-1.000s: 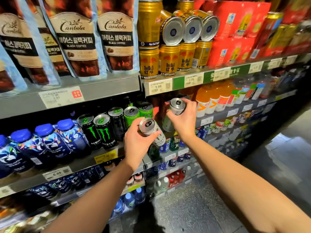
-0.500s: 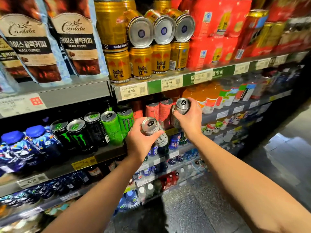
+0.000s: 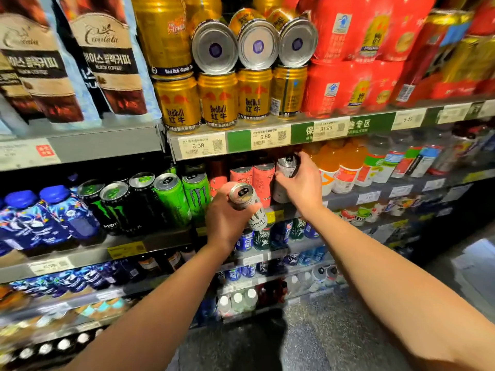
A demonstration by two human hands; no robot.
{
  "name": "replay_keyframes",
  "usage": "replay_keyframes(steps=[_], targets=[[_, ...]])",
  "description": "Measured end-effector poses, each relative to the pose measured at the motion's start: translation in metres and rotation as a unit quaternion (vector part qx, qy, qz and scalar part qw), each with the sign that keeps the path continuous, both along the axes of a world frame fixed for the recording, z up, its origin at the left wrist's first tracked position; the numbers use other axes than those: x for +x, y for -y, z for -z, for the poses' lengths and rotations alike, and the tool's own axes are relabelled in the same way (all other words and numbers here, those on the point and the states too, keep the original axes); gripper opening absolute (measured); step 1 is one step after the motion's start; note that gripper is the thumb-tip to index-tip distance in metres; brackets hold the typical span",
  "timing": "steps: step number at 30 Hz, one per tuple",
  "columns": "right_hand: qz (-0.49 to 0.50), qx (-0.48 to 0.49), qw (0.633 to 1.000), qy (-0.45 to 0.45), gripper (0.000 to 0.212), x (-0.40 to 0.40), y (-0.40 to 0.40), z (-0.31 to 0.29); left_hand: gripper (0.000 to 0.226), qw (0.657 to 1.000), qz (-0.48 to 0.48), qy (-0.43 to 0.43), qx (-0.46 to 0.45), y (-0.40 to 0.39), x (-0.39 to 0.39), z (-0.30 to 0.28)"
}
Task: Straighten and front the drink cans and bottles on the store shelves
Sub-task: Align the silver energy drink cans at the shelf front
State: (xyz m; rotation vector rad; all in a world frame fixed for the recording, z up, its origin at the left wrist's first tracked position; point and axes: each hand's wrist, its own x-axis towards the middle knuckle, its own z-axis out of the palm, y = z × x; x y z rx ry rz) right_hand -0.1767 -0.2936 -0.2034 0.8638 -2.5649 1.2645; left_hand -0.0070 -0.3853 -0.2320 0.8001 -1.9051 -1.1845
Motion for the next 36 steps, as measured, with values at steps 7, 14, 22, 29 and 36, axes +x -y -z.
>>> replay_keyframes(steps=[7, 14, 22, 29, 36], targets=[[-0.044, 0.005, 0.999, 0.004, 0.063, -0.003, 0.004, 0.004, 0.045, 1.000, 0.007, 0.026, 0.007, 0.001, -0.007, -0.004], [-0.054, 0.011, 0.998, 0.015, 0.064, 0.006, 0.014, 0.008, 0.055, 0.999, 0.010, 0.048, 0.003, 0.007, -0.007, -0.003], [-0.066, 0.018, 0.997, 0.023, 0.048, 0.007, 0.023, 0.007, 0.057, 0.998, 0.017, 0.054, -0.007, 0.012, -0.002, -0.004], [-0.057, 0.032, 0.997, 0.033, 0.061, 0.007, 0.025, 0.011, 0.053, 1.000, -0.002, 0.020, -0.014, 0.015, 0.014, -0.004], [-0.053, -0.008, 0.992, -0.116, 0.046, 0.058, 0.039, 0.007, 0.061, 0.999, -0.033, 0.002, -0.009, 0.023, 0.033, -0.002]])
